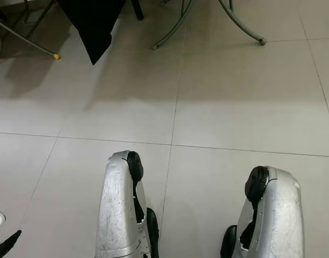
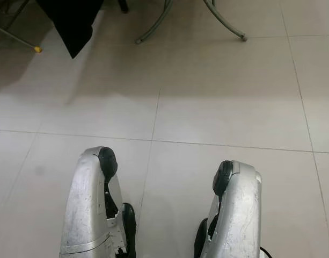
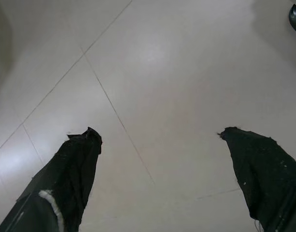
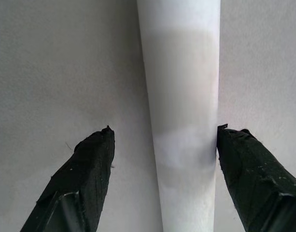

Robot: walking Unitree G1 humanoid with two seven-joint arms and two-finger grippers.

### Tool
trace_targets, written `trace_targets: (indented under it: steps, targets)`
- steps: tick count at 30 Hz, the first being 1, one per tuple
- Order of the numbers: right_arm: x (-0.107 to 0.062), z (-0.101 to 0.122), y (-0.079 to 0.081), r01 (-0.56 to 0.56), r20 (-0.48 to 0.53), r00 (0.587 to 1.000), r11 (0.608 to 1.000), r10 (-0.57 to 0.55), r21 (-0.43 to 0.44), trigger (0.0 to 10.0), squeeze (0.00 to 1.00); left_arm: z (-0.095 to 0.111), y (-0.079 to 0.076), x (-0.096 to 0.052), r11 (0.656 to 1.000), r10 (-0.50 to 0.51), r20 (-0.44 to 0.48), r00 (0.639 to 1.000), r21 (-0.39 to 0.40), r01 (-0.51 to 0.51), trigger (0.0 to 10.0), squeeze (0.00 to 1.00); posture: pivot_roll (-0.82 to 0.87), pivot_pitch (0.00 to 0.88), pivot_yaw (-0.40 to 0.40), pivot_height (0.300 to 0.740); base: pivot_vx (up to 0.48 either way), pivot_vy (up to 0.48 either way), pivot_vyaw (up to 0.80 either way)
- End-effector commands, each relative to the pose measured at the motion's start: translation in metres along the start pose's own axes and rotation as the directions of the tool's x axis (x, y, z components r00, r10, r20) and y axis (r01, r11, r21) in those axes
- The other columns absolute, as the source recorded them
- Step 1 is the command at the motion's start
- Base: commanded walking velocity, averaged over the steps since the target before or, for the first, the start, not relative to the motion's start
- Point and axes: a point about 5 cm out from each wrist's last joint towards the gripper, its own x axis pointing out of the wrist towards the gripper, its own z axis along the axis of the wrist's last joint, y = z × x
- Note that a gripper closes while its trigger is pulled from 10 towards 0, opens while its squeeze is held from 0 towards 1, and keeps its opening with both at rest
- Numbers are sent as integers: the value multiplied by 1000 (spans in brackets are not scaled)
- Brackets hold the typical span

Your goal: Building children table

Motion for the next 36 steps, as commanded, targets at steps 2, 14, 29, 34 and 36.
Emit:
trace_targets:
  steps: [2,14,29,34,36]
  targets:
    - [-5,-9,38,-113,-44,992,990,117,81,6706,0,-9,1,-6,1000,1,-47,999,-22,-2,10000,0,548,371,253,300,0,0,0]
    - [-8,-1,60,-266,-9,964,964,266,22,1804,0,-8,2,-5,1000,-7,-48,999,-15,6,10000,0,546,371,264,300,0,0,0]
    - [-8,-3,61,-265,-22,964,964,265,-6,0,0,-7,0,-4,1000,-9,-44,999,-21,8,10000,0,545,375,261,300,0,0,0]
    - [-6,11,54,-201,27,979,979,200,22,0,0,-7,-1,-4,1000,-8,-42,999,-25,7,10000,0,540,375,257,300,0,0,0]
    - [-5,16,51,-169,43,985,985,168,21,0,0,-7,-1,-3,1000,-8,-41,999,-27,6,10000,0,532,374,251,300,0,0,0]
